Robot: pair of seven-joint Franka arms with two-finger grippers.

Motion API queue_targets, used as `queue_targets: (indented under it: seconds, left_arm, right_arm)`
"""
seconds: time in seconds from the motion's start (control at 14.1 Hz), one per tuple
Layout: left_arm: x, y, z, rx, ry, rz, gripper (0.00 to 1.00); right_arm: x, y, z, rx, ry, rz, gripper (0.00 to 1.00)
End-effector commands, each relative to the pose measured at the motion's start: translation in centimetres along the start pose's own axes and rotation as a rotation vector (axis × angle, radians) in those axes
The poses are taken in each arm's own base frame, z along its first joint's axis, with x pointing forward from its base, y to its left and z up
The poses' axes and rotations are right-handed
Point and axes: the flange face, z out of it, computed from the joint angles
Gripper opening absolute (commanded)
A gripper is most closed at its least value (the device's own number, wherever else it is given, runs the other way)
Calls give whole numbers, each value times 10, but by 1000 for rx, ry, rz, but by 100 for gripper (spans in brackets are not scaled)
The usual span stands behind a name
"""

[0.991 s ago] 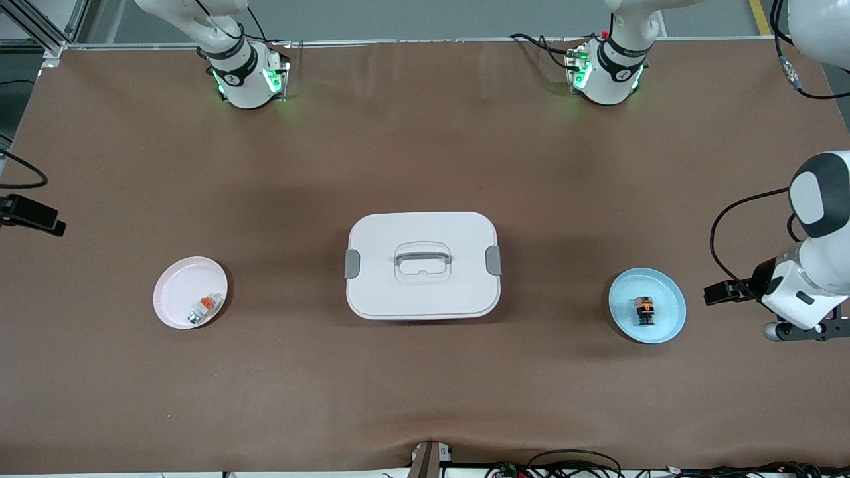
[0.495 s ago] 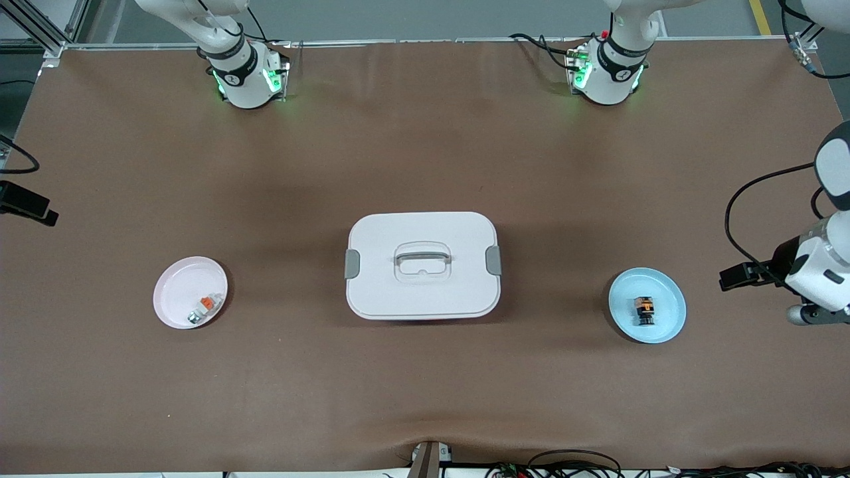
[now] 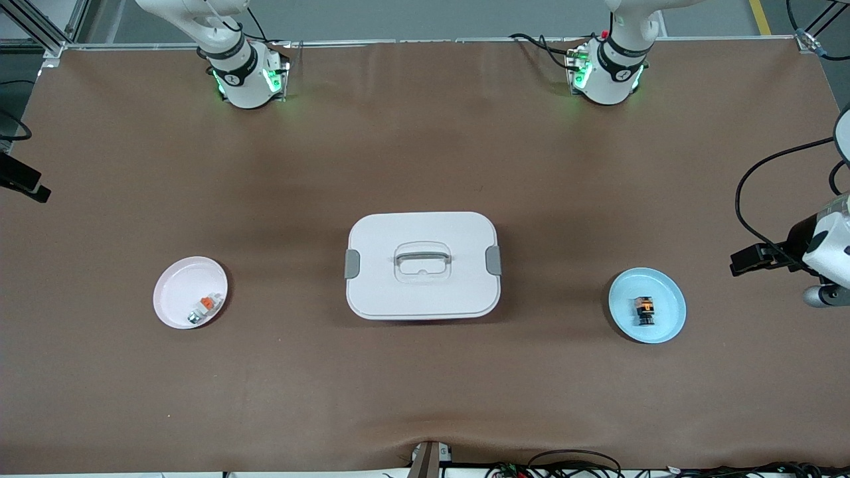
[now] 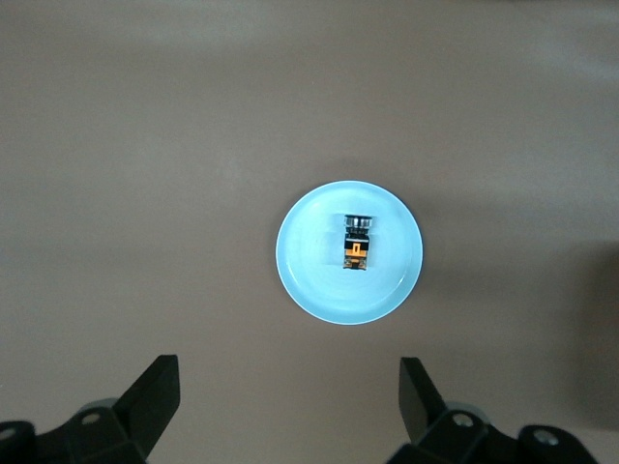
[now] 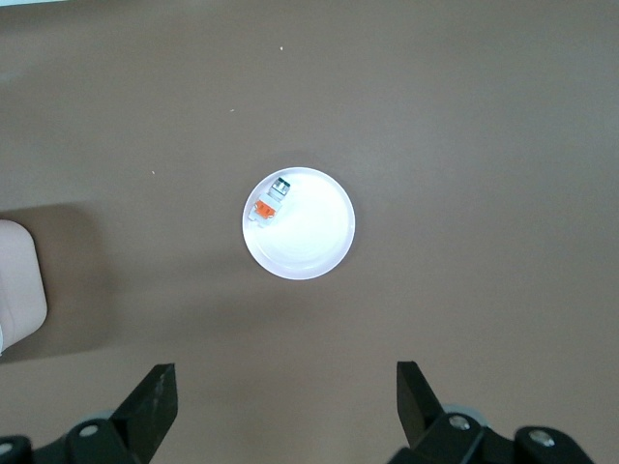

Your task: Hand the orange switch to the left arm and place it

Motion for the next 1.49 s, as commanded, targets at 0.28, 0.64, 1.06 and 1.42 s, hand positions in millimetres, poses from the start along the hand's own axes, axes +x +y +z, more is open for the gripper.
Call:
queue_targets:
  seconds: [0.28,0.64,1.06,1.42]
  left_arm:
    - [-5,0,-7,15,-4,-7,100]
    - [-6,0,-10,14,2,13,100]
    - [-20,8,-52,11,57,18,100]
    - [-40,27,-80,8,47,36,100]
  right_arm:
    - [-13,16,-3,2,4,34,100]
    - [-23,15,1,4,-74,20,100]
    - [-30,-3,-22,4,-59,-4,100]
    - [-34,-9,-18,12,-96,-31,100]
